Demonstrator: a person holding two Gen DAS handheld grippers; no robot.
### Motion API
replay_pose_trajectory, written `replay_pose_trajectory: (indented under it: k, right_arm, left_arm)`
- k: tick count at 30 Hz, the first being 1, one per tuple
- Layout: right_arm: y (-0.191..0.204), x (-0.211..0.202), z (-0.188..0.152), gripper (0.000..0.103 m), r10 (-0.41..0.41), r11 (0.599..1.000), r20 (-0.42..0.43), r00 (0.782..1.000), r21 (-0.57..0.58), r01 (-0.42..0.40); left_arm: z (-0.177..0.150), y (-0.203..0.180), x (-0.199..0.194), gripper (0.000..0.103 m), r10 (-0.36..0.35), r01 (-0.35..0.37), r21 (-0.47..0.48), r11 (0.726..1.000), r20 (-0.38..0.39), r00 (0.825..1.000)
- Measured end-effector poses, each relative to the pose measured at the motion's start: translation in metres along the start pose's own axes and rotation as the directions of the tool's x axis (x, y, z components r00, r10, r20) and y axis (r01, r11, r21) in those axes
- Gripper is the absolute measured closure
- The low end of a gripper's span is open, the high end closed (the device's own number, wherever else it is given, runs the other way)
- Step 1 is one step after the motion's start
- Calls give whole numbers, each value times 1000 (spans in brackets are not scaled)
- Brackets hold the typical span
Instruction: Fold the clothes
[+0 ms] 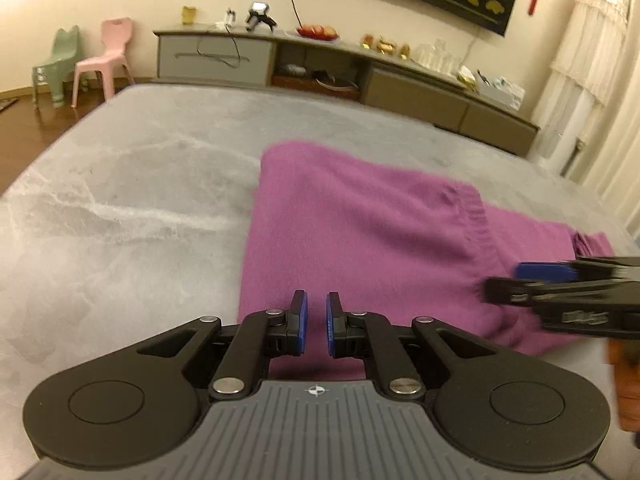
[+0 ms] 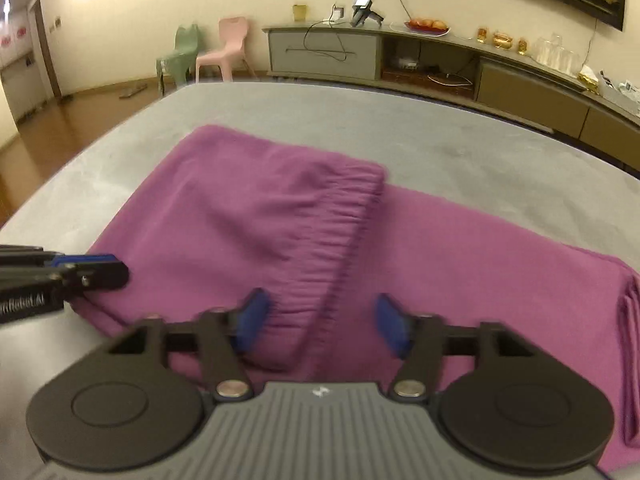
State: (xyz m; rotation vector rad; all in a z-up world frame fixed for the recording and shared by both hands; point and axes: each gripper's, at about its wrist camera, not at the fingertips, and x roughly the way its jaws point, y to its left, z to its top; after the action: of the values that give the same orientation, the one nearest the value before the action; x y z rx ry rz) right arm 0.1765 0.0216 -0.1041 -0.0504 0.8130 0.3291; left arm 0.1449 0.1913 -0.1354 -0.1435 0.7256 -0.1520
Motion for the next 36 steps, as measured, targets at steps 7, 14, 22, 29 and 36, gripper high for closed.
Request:
replay_pose_trajectory:
  k: [7, 14, 22, 29, 36]
  right_arm:
    - [-91, -92, -35, 44, -131, 991, 126, 983, 35, 127]
    - [-229, -122, -102, 43, -325, 892, 143, 935, 374, 253]
    - [-297, -116, -125, 36, -311, 798, 116, 943, 571, 193]
    - [-307, -107, -140, 63, -223, 781, 91, 971, 613, 121]
    - [-257, -134, -128, 91, -313, 905, 232, 921, 367, 215]
  left_arm:
    - [3, -64, -26, 94, -112, 109, 41, 993, 65, 992]
    - [4, -187, 6, 89, -340, 344, 45, 938, -75, 937]
    - [28, -313, 64, 83, -353, 363, 78, 928, -124, 928]
    - [44, -388, 102, 81, -310, 346, 172, 922, -205, 929]
    - [61, -451, 108, 25, -277, 372, 377, 848, -282, 918]
